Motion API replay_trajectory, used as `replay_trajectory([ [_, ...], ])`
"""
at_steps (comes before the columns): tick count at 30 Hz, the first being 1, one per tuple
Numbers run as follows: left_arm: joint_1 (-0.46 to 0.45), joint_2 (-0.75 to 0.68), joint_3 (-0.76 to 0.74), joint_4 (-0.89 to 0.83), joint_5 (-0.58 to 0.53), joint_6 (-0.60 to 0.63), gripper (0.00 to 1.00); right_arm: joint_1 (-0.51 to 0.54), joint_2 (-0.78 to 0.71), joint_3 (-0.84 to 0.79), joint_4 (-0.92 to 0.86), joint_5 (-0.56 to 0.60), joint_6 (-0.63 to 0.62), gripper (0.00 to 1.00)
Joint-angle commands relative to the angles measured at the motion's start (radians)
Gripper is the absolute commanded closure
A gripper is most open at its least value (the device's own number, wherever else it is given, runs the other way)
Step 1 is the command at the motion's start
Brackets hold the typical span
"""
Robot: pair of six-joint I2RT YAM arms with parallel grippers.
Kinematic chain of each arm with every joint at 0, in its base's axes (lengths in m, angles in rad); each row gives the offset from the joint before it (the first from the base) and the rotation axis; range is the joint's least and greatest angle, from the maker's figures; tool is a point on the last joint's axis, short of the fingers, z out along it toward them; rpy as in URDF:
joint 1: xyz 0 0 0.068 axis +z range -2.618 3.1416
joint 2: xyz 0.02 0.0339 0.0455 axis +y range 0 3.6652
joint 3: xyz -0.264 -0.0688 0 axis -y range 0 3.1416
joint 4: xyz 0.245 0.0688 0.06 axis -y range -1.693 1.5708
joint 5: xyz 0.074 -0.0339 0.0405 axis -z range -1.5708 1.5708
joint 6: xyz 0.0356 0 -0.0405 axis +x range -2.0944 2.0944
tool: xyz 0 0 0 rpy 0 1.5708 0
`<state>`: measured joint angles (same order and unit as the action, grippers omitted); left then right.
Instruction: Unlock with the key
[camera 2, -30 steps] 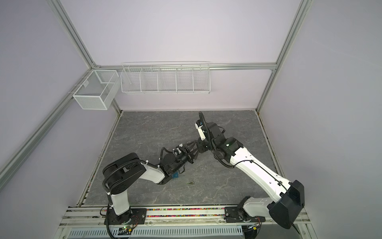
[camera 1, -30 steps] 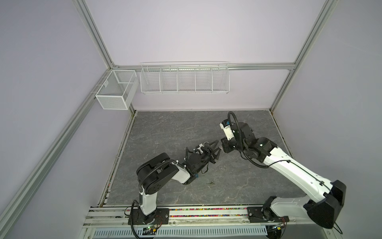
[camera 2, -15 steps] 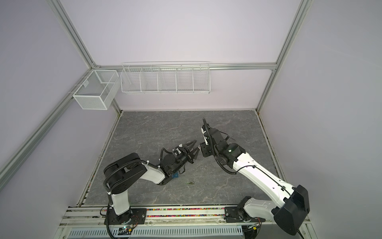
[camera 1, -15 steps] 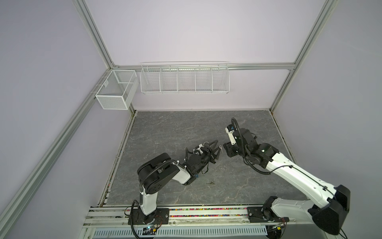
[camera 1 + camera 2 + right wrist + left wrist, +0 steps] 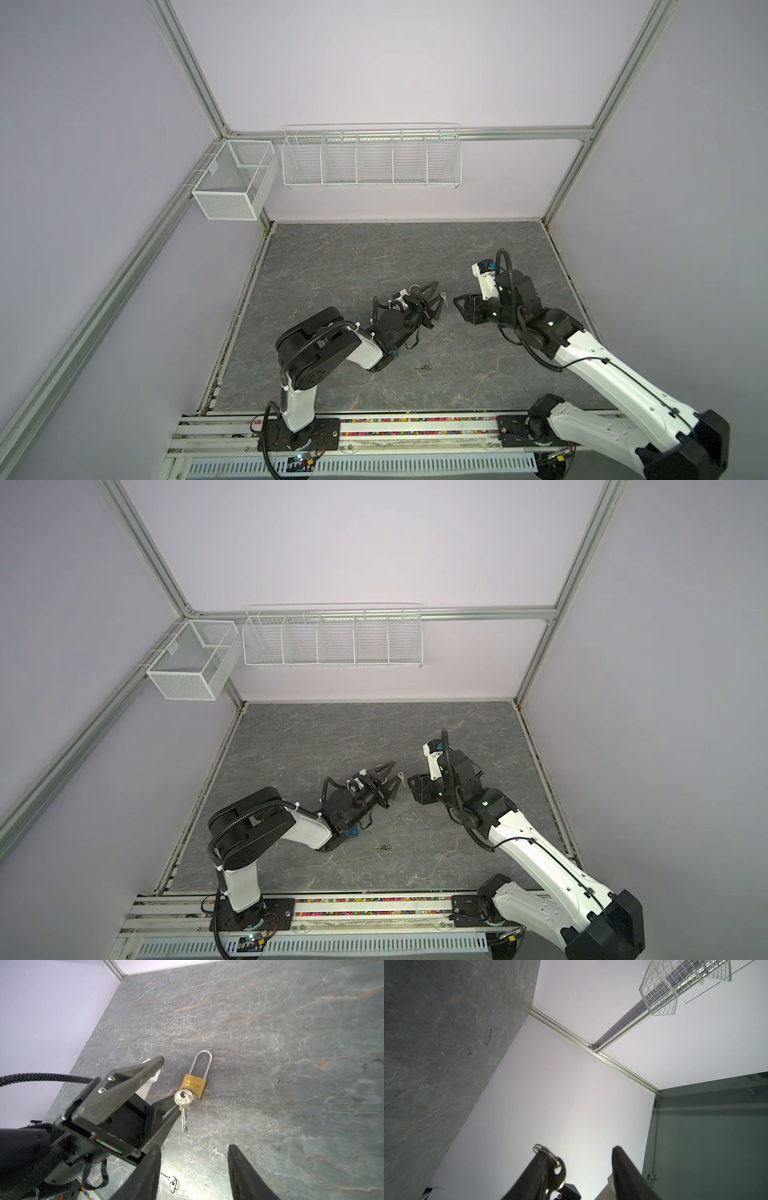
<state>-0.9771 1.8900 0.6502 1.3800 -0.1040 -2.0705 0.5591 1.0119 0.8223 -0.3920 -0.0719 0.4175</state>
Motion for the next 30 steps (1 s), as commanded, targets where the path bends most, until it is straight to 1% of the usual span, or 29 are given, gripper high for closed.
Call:
replay_trajectory([
  [1,0.007,-0.038,-0.020,0.036,0.015,-0.106,0.50,-0.044,-0.020,-0.033,0.117,-0.169,0.047,0.45],
  [3,0.009,-0.043,-0.019,0.036,0.018,-0.104,0.50,-0.059,0.000,-0.046,0.145,-0.215,0.055,0.45],
  [8,0.010,-0.053,-0.016,0.036,0.025,-0.100,0.50,-0.122,0.056,-0.113,0.319,-0.357,0.142,0.45],
  [14,0.014,-0.064,-0.017,0.036,0.024,-0.099,0.50,-0.132,0.123,-0.102,0.363,-0.411,0.159,0.45],
  [25,0.016,-0.071,-0.006,0.036,0.030,-0.096,0.50,-0.134,0.183,-0.112,0.464,-0.477,0.214,0.47],
  [30,0.016,-0.075,-0.007,0.036,0.029,-0.094,0.50,-0.134,0.194,-0.111,0.459,-0.493,0.217,0.48],
])
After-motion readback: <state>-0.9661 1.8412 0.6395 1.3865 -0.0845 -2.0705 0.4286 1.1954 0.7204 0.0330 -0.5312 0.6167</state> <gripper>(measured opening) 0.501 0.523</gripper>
